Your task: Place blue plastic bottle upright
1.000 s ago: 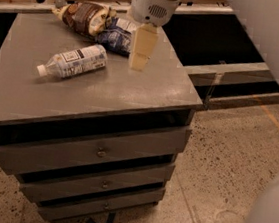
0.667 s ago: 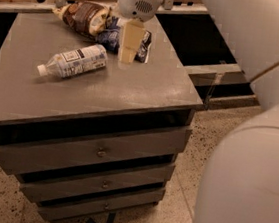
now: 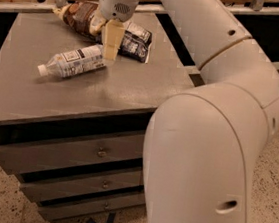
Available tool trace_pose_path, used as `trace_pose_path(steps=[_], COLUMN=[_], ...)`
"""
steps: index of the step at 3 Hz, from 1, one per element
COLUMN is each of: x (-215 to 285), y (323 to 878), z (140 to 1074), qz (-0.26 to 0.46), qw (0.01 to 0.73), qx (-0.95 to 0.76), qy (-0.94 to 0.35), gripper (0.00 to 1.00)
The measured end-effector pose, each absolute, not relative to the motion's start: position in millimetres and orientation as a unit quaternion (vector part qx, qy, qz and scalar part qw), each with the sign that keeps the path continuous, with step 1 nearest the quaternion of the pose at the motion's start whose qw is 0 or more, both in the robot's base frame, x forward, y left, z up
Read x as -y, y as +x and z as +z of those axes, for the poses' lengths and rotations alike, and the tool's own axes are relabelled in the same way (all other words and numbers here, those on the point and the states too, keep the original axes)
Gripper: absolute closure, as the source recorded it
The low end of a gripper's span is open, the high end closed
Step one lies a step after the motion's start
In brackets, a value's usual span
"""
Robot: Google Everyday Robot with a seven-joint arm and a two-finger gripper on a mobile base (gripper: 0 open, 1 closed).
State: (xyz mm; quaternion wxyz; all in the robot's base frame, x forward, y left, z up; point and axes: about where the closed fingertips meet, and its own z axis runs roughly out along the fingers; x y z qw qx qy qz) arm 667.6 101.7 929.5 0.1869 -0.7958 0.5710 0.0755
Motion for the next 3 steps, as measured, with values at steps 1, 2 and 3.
trace_pose_path(steps=[1,2,3], x=[-116,-125,-132], y=[680,688,693], z=[917,904,893], qz=[0.078,0.081,0.083], qw=[0.183,0.177,0.17], qx=[-0.563,-0.56,-0.559], qy=[-0.802,-0.805,-0.808], gripper=[0.0,0.0,0.0])
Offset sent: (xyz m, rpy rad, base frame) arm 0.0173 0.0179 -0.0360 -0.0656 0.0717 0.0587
